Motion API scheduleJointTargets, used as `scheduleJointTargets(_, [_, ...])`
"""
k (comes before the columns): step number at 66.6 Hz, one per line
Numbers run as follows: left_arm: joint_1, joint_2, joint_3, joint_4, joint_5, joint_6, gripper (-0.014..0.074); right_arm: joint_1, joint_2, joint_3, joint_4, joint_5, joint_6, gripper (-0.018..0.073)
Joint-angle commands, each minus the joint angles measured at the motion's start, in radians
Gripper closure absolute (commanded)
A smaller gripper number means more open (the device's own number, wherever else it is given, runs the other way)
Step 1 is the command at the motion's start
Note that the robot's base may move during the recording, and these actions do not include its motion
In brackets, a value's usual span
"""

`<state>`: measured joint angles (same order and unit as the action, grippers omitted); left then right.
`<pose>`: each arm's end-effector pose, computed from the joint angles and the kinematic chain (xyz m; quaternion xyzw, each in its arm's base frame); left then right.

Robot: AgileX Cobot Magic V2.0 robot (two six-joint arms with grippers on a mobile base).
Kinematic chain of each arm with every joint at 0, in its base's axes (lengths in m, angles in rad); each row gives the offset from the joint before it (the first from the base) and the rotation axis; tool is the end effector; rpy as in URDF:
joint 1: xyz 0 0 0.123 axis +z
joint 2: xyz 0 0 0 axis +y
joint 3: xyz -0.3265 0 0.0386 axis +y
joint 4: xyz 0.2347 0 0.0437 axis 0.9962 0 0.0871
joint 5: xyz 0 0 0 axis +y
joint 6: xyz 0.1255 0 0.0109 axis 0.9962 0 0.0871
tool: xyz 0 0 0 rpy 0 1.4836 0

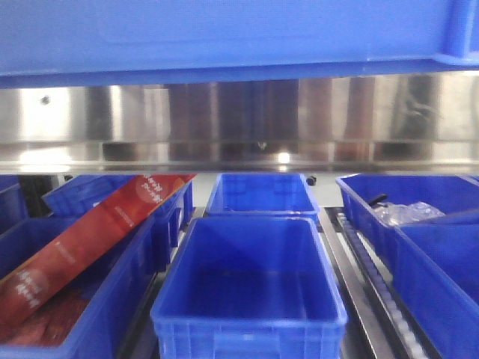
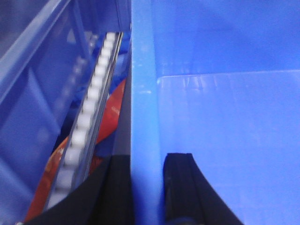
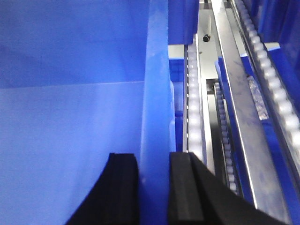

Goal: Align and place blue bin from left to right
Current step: 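Raise the held bin with both grippers above the upper steel shelf edge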

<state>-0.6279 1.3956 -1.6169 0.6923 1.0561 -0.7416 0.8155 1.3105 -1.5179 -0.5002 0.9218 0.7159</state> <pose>0.2719 -0.1108 0.4837 -0.0141 0.8627 0.0234 0.5050 0.2217 0.1653 0.4773 -0.0865 0.8598 0.1296 0.4863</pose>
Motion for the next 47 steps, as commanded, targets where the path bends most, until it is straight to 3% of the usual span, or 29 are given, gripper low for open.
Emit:
scheduleJointTargets(1, [-0.006,-0.014,-0.011,0.020,-0.087,0.001,0.0707,0.006,-0.017,-0.017,-0.015,-0.122,-0.010,0.0638])
scheduleJointTargets(47, [-0.006,-0.014,-0.011,0.024,-0.087,0.001,0.0707,0.006,-0.017,-0.017,-0.015,-0.122,-0.010,0.0638])
